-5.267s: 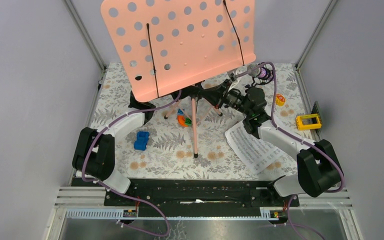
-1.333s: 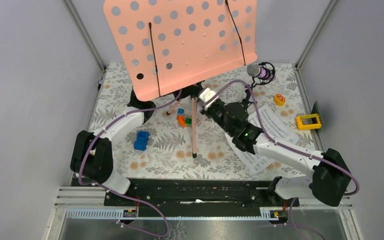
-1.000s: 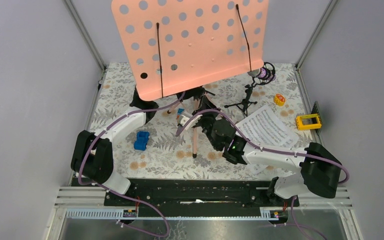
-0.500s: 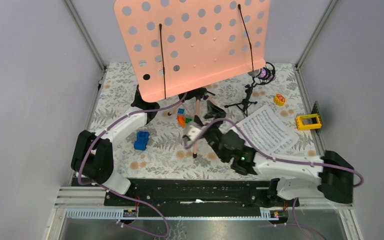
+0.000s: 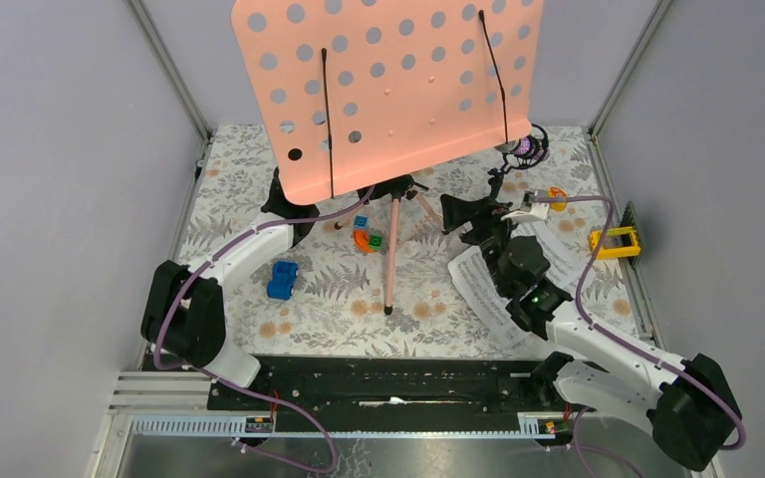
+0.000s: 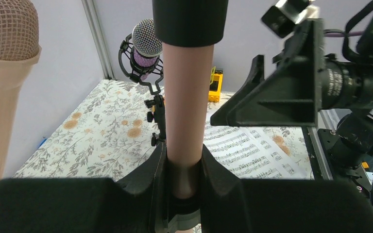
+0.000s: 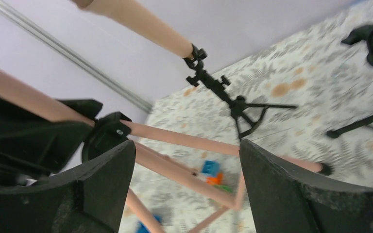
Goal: Pack up the instrument practice props
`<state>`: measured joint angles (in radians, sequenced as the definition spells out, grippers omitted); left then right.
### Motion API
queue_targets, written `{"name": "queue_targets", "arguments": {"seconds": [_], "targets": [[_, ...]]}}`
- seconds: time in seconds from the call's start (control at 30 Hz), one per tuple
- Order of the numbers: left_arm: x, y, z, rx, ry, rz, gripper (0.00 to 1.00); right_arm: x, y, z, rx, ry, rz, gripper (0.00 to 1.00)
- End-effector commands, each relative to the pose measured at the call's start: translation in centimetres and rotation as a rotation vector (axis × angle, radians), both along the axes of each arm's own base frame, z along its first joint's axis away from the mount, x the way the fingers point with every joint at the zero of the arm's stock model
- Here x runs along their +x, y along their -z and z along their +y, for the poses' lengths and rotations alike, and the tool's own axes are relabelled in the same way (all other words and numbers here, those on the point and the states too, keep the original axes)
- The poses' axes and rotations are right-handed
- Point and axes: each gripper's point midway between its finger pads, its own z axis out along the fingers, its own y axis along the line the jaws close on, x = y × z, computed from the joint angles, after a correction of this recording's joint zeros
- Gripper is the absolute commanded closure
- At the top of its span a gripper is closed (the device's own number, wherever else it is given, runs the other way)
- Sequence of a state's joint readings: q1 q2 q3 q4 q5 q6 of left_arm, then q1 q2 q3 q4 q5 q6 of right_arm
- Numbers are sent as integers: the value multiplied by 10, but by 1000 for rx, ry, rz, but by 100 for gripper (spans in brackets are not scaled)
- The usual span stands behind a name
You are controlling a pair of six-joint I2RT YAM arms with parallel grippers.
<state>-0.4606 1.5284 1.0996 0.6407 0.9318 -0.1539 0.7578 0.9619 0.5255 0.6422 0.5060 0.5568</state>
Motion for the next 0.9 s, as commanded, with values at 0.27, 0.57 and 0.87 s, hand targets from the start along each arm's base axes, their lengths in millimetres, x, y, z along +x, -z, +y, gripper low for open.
{"name": "queue_targets", "arguments": {"seconds": [0.27,0.57,0.87], "targets": [[-8,43,-5,88,15,162,100,-5,-43,61,873,-553,331,24],[-8,43,-5,89,15,163,100,2,-53,81,986,-697,335,36],[-3,43,-6,88,-5,196,100,7,-52,91,909,-711,348,66]]}}
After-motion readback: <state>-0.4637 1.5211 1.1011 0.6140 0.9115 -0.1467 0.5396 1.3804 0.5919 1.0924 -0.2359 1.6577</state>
